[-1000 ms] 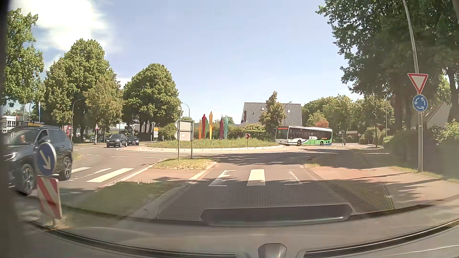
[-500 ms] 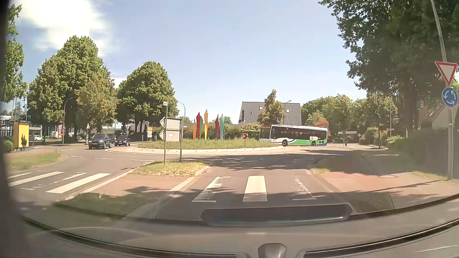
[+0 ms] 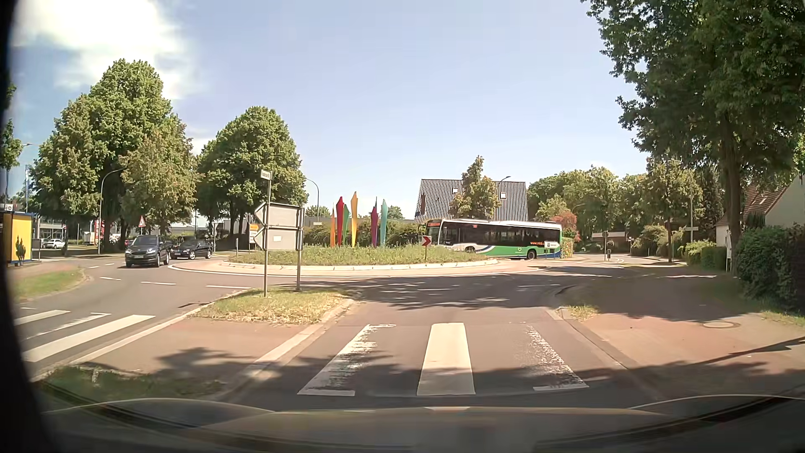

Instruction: Follow the waypoints while adhering to traffic rules and regulations

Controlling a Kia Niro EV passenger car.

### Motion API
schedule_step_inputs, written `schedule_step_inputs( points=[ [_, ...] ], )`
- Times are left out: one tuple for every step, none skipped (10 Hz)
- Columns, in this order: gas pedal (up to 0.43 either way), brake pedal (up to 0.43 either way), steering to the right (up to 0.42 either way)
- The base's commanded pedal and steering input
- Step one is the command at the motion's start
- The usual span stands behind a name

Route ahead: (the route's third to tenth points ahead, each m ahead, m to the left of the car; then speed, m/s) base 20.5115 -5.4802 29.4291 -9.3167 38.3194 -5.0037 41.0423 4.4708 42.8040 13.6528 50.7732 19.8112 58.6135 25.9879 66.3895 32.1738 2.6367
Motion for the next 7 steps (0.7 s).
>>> schedule_step_inputs(
  points=[
    [0.0, 0.049, 0.024],
    [0.0, 0.024, 0.024],
    [0.0, 0.012, 0.024],
    [0.0, 0.006, 0.024],
    [0.0, 0.006, 0.024],
    [0.0, 0.012, 0.024],
    [0.0, 0.006, 0.023]
  ],
)
